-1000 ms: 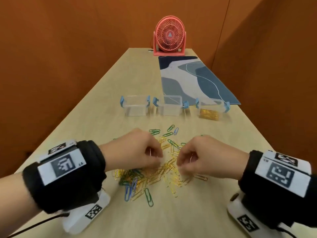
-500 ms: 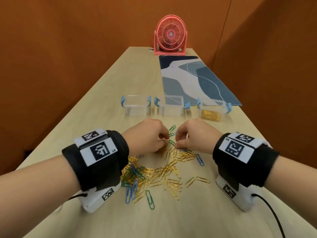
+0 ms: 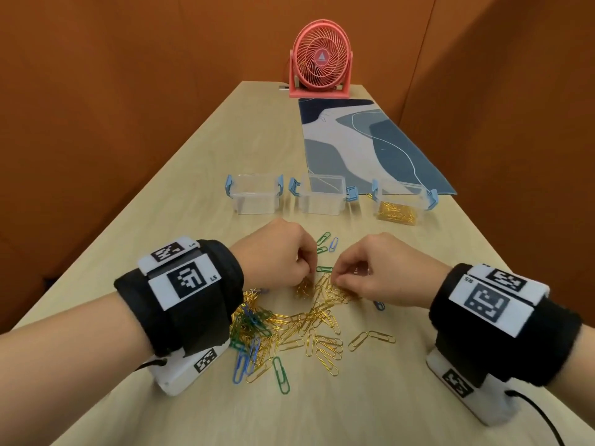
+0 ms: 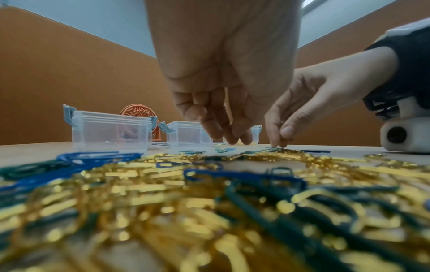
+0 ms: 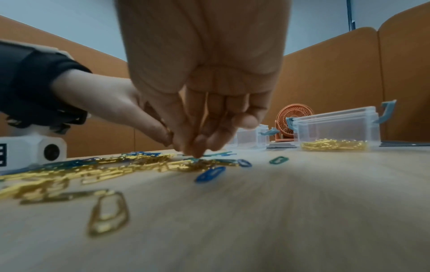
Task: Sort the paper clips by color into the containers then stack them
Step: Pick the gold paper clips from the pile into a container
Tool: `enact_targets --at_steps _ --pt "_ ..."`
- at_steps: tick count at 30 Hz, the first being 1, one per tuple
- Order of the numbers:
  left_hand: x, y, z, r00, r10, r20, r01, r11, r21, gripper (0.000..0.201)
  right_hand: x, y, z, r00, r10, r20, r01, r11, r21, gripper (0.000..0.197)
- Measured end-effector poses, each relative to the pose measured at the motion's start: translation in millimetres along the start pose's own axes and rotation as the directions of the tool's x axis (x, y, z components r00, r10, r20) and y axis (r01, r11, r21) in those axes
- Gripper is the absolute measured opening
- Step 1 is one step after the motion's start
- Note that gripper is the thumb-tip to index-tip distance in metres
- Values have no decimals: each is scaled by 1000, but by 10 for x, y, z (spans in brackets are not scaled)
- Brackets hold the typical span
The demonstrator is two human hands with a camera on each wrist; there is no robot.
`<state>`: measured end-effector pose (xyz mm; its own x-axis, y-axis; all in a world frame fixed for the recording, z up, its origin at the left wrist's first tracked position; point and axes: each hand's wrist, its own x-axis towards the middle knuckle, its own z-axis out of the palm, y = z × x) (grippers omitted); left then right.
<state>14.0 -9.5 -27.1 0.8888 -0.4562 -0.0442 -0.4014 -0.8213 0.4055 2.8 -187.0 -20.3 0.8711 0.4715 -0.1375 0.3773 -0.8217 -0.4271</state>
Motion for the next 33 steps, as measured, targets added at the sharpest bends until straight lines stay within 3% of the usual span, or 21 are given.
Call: enact_targets --at_steps 4,7,10,13,15,21,27,30,33 --pt "55 6 30 997 67 35 -70 994 78 32 29 111 -48 977 151 -150 -164 983 -81 27" --pt "80 -14 46 997 39 63 -47 991 128 39 42 155 -52 966 222 -133 -236 966 -109 28" --pt "69 8 62 994 99 53 -106 984 146 38 31 141 -47 955 250 -156 -276 947 -167 26" --pt "61 123 121 968 213 129 -231 962 146 35 18 97 -27 957 236 -171 -268 943 -198 25" --pt "67 165 161 960 222 169 -249 954 164 33 12 71 -12 961 217 -172 -247 953 -175 20" --pt "56 118 112 987 129 100 -142 981 134 25 34 119 -34 957 269 -110 -279 955 -96 10" --pt "83 121 113 996 43 81 -53 992 119 19 52 170 -25 949 265 -172 -287 950 -121 14" --pt "92 107 115 999 -10 31 6 991 134 19 42 156 -26 952 204 -228 -235 965 -117 13" --pt "107 89 101 998 -58 -39 63 990 124 19 24 89 -23 977 99 -188 -115 990 -78 11"
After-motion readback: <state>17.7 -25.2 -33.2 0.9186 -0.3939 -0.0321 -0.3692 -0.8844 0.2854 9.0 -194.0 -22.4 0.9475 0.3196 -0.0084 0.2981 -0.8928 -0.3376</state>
